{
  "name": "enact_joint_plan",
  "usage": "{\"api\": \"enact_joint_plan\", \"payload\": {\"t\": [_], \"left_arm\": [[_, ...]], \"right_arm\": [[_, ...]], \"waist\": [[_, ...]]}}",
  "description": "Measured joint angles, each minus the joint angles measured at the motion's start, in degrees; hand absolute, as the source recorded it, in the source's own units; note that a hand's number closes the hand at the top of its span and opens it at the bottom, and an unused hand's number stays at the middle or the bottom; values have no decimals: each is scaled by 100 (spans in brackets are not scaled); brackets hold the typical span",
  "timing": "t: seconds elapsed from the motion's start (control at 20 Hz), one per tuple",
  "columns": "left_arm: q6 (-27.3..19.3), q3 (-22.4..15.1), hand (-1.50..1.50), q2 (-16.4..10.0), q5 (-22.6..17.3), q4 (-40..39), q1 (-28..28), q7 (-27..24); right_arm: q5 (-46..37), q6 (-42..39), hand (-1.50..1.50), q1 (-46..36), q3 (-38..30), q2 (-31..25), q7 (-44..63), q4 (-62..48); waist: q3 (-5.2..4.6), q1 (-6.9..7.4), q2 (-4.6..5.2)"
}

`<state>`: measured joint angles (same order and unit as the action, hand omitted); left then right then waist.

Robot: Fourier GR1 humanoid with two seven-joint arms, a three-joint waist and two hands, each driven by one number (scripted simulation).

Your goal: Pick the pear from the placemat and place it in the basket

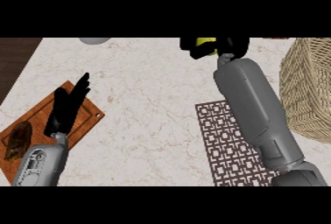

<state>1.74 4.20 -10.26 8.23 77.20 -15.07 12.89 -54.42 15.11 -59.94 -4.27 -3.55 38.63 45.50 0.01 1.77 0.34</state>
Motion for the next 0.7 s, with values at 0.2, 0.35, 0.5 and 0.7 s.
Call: {"api": "enact_joint_plan", "payload": {"t": [0.2, 0.35, 0.5, 0.7], "left_arm": [[55, 55, 0, -60, -58, 125, 80, 42], [104, 76, 0, -94, -87, 210, 174, 28], [41, 80, 0, -67, -39, 167, 155, 15], [3, 25, 0, -11, 24, 179, 177, 17]], "right_arm": [[-6, 176, 150, -549, -178, -153, 261, 191], [-42, 109, 150, -993, -281, -378, 461, 223], [-32, -74, 150, -1388, -395, -618, 686, 254], [-27, -142, 150, -1785, -548, -900, 792, 10]], "waist": [[-2, -54, -24], [-2, -75, -29], [-4, -104, -31], [-5, -98, -24]]}}
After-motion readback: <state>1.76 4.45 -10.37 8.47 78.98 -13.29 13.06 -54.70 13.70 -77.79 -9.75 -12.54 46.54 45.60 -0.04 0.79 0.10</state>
